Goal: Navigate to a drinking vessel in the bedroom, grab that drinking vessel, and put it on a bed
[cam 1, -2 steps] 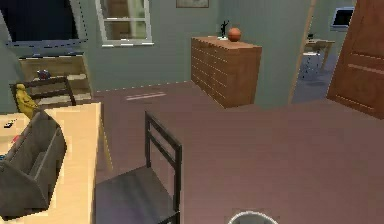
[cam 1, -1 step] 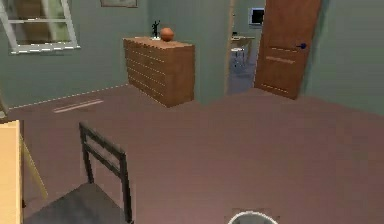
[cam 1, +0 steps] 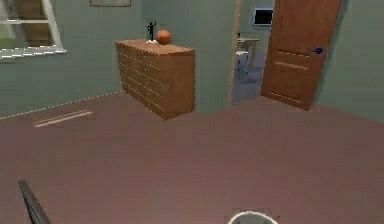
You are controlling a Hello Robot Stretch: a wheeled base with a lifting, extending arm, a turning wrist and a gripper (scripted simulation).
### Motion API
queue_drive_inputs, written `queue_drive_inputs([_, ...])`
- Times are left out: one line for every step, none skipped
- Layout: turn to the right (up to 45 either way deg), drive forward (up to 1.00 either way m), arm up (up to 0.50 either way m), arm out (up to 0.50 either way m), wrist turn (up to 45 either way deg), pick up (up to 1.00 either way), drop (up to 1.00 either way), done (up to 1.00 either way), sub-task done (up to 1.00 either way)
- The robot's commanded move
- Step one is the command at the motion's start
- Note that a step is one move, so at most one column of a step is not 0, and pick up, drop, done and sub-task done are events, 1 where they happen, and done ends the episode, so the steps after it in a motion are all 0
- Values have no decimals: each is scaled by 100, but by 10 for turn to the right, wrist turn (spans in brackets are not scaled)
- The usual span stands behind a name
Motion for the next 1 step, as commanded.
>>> queue_drive_inputs([450,0,0,0,0,0,0,0,0])
